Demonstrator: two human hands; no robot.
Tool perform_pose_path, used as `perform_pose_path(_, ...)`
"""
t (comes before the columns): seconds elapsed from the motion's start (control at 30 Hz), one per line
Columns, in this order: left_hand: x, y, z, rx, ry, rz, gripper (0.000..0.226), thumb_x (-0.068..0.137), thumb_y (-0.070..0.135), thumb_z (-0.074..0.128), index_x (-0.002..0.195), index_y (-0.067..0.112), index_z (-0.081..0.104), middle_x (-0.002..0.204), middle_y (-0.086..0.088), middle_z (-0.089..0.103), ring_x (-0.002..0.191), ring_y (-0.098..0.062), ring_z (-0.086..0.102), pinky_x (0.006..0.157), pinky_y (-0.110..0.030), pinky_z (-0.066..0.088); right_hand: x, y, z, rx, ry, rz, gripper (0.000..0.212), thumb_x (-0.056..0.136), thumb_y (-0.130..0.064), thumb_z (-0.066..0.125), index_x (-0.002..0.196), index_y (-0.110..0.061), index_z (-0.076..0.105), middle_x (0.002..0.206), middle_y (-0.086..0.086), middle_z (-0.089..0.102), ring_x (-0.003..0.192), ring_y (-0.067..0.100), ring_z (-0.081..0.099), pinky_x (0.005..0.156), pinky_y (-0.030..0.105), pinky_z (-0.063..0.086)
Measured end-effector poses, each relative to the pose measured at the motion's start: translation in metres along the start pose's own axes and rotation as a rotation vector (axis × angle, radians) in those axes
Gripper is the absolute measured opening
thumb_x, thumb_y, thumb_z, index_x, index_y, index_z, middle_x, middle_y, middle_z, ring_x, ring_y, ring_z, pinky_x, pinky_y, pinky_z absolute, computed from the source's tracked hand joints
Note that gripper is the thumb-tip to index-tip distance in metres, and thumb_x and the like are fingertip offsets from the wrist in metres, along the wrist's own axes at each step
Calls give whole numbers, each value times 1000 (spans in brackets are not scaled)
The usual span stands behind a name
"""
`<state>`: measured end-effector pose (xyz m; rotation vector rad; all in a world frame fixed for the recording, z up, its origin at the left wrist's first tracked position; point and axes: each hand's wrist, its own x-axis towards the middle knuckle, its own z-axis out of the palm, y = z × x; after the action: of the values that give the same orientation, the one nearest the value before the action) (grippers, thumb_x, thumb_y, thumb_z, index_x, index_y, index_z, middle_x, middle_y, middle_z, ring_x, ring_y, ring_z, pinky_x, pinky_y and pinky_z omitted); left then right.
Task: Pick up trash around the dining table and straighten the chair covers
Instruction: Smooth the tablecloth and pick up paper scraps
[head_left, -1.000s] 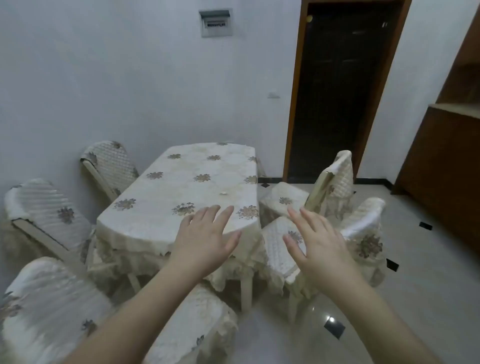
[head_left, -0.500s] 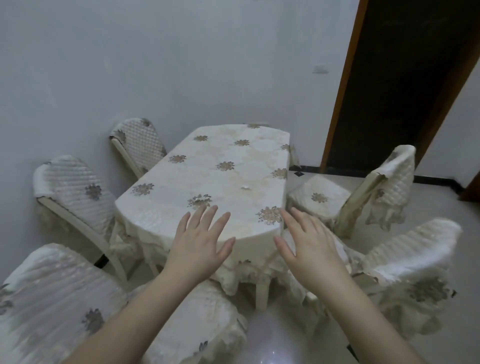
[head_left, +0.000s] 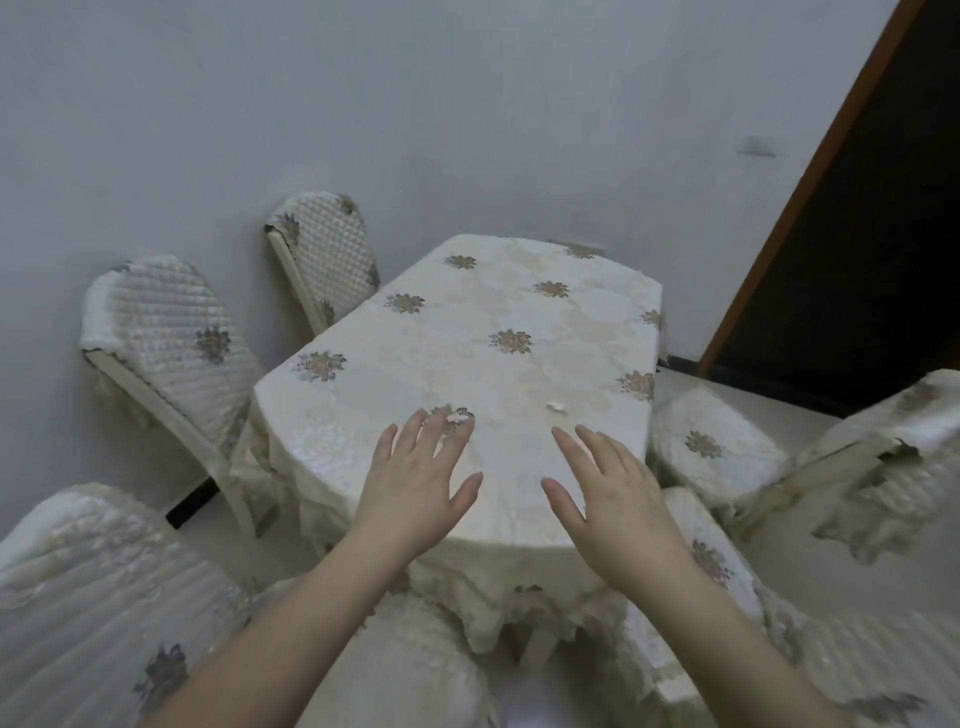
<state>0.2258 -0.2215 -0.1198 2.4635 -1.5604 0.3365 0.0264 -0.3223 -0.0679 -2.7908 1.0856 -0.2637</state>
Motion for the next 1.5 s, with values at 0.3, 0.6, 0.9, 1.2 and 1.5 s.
perform_pose_path(0.3, 49, -23, 46, -54, 4, -1, 62, 90, 52, 34, 144, 24, 37, 147, 0, 43, 135, -24, 41, 106, -47, 35, 76, 11, 42, -111, 5, -31, 58, 97, -55, 23, 149, -28, 26, 158, -4, 20, 145, 22, 17, 115, 38, 20)
perform_pose_path(0.6, 78, -40, 106, -1, -97, -75, 63, 89, 48, 35, 146, 20, 36, 141, -7, 49, 131, -31, 43, 102, -48, 40, 146, 47, 89, -3, -106, -123, 72, 87, -59, 5, 150, -29, 21, 160, -1, 14, 146, 22, 11, 114, 41, 20)
perform_pose_path(0.9, 150, -9, 175, -23, -297, -187, 62, 94, 43, 39, 151, 27, 20, 158, -7, 22, 145, -29, 17, 113, -46, 22, 217, 100, 127, 55, -251, -209, 63, 92, -55, 23, 147, -25, 31, 155, 6, 27, 141, 29, 29, 109, 44, 30)
perform_pose_path(1.2, 201, -20, 253, 33, -458, -361, 62, 91, 36, 47, 149, 24, 28, 152, -19, 30, 138, -42, 29, 105, -54, 32, 269, 150, 163, 73, -381, -235, 61, 98, -51, 29, 152, -29, 11, 160, 1, 8, 146, 22, 10, 115, 38, 17)
perform_pose_path(1.5, 222, -23, 296, -12, -570, -525, 57, 96, 32, 39, 150, 24, 22, 158, -14, 14, 143, -38, 16, 107, -53, 30, 323, 180, 211, 63, -370, -172, 67, 98, -41, 40, 152, -20, 9, 157, 9, 20, 143, 26, 21, 113, 42, 24)
